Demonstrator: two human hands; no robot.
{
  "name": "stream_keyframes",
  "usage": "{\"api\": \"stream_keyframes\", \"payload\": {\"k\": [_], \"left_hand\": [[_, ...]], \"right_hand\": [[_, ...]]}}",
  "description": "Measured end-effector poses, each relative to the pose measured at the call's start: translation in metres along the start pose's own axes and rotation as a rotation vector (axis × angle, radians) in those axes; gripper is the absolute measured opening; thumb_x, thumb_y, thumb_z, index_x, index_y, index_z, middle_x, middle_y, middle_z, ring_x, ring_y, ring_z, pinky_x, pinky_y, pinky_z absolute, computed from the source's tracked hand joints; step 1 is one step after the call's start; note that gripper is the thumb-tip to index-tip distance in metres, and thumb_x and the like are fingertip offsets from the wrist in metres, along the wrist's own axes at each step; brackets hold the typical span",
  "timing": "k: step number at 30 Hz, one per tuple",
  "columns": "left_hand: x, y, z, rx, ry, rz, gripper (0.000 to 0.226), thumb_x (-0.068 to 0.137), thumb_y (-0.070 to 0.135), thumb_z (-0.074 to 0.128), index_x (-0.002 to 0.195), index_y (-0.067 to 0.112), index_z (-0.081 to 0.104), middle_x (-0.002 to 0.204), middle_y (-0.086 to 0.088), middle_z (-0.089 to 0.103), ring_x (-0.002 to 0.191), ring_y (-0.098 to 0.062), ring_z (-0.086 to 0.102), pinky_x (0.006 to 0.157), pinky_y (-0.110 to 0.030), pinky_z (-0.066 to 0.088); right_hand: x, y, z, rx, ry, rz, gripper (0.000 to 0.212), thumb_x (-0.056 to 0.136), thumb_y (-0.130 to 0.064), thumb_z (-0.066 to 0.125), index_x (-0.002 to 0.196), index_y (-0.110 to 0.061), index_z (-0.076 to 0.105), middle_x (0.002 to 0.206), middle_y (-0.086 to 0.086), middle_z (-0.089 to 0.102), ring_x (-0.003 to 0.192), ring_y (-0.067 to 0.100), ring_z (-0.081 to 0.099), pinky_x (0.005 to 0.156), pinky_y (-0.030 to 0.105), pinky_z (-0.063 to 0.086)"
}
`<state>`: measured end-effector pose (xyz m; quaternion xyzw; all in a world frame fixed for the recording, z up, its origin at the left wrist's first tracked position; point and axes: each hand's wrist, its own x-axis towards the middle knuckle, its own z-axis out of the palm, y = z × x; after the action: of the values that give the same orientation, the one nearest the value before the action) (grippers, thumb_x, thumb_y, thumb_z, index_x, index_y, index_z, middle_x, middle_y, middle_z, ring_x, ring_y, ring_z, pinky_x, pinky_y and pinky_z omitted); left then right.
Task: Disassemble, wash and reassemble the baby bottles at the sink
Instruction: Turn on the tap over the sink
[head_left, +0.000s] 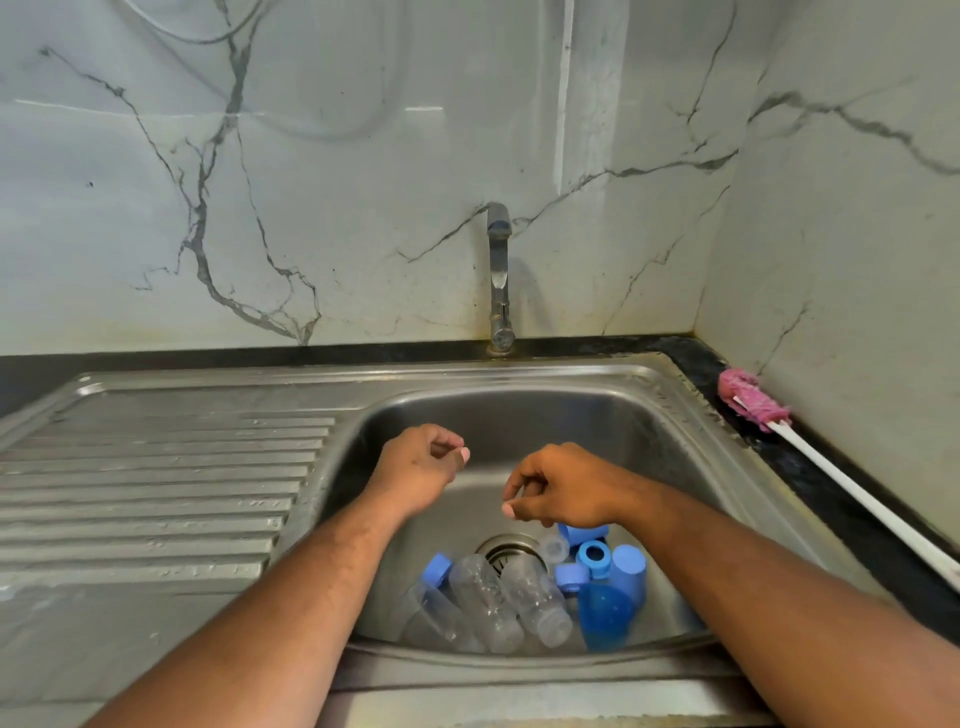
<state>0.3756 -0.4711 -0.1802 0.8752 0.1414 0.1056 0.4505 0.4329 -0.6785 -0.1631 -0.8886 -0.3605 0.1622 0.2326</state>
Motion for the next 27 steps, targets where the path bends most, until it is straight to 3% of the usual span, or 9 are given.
{"api": "stream_keyframes", "payload": {"k": [3, 4, 9, 13, 16, 21, 24, 27], "left_hand": [[0.007, 0.013, 0.005, 0.074, 0.085, 0.116, 0.021, 0.095, 0.022, 0.069, 0.115, 0.019, 0.07, 0.1, 0.009, 0.07, 0.088, 0.001, 0.062, 0.075, -0.003, 0.043], [0.011, 0.02, 0.006, 0.098, 0.091, 0.16, 0.022, 0.095, 0.022, 0.068, 0.117, 0.019, 0.07, 0.102, 0.009, 0.07, 0.089, 0.002, 0.062, 0.076, -0.003, 0.041], [0.052, 0.069, 0.007, 0.163, 0.134, 0.343, 0.037, 0.097, 0.017, 0.066, 0.133, 0.018, 0.062, 0.126, 0.0, 0.066, 0.102, -0.01, 0.063, 0.091, -0.02, 0.048], [0.096, 0.106, 0.011, 0.009, 0.184, 0.286, 0.049, 0.097, 0.018, 0.067, 0.143, 0.013, 0.052, 0.136, -0.006, 0.061, 0.115, -0.021, 0.062, 0.097, -0.024, 0.045], [0.124, 0.117, 0.018, 0.003, 0.167, 0.247, 0.043, 0.098, 0.02, 0.067, 0.139, 0.013, 0.058, 0.137, -0.007, 0.063, 0.121, -0.023, 0.061, 0.093, -0.02, 0.042], [0.142, 0.114, 0.027, -0.047, 0.261, 0.241, 0.026, 0.097, 0.014, 0.067, 0.122, 0.013, 0.072, 0.121, -0.002, 0.072, 0.107, -0.016, 0.068, 0.086, -0.006, 0.043], [0.149, 0.111, 0.028, -0.109, 0.325, 0.198, 0.02, 0.097, 0.014, 0.067, 0.114, 0.015, 0.077, 0.114, -0.001, 0.076, 0.102, -0.013, 0.07, 0.093, -0.014, 0.048], [0.151, 0.109, 0.028, -0.155, 0.383, 0.174, 0.017, 0.096, 0.011, 0.068, 0.11, 0.012, 0.078, 0.109, -0.003, 0.077, 0.091, -0.009, 0.068, 0.075, -0.003, 0.05]], "right_hand": [[0.0, 0.003, -0.002, -0.019, -0.019, 0.012, 0.02, 0.091, -0.037, 0.074, 0.104, -0.021, 0.074, 0.088, -0.002, 0.076, 0.077, 0.015, 0.074, 0.079, 0.032, 0.061], [0.0, 0.004, -0.003, -0.026, -0.025, 0.018, 0.021, 0.092, -0.036, 0.074, 0.105, -0.02, 0.074, 0.089, -0.001, 0.076, 0.079, 0.016, 0.074, 0.077, 0.029, 0.061], [0.001, 0.005, -0.004, -0.04, -0.01, -0.002, 0.023, 0.091, -0.037, 0.074, 0.107, -0.021, 0.076, 0.096, -0.002, 0.075, 0.072, 0.005, 0.066, 0.081, 0.027, 0.057], [0.004, 0.008, -0.004, -0.022, -0.016, -0.03, 0.024, 0.091, -0.035, 0.073, 0.108, -0.018, 0.076, 0.101, 0.0, 0.076, 0.08, 0.007, 0.066, 0.089, 0.028, 0.057], [0.008, 0.014, -0.004, -0.013, -0.011, -0.034, 0.028, 0.089, -0.036, 0.074, 0.109, -0.018, 0.076, 0.1, 0.002, 0.076, 0.093, 0.015, 0.071, 0.09, 0.029, 0.056], [0.016, 0.018, 0.003, -0.006, -0.003, -0.052, 0.03, 0.088, -0.039, 0.074, 0.111, -0.02, 0.074, 0.095, 0.0, 0.073, 0.093, 0.016, 0.07, 0.085, 0.028, 0.054], [0.018, 0.017, 0.007, -0.007, -0.009, -0.064, 0.031, 0.088, -0.039, 0.074, 0.113, -0.02, 0.074, 0.091, -0.006, 0.066, 0.091, 0.015, 0.067, 0.086, 0.029, 0.053], [0.018, 0.018, 0.004, -0.001, -0.016, -0.044, 0.032, 0.088, -0.041, 0.074, 0.114, -0.022, 0.074, 0.092, -0.007, 0.066, 0.094, 0.015, 0.068, 0.087, 0.031, 0.055]]}}
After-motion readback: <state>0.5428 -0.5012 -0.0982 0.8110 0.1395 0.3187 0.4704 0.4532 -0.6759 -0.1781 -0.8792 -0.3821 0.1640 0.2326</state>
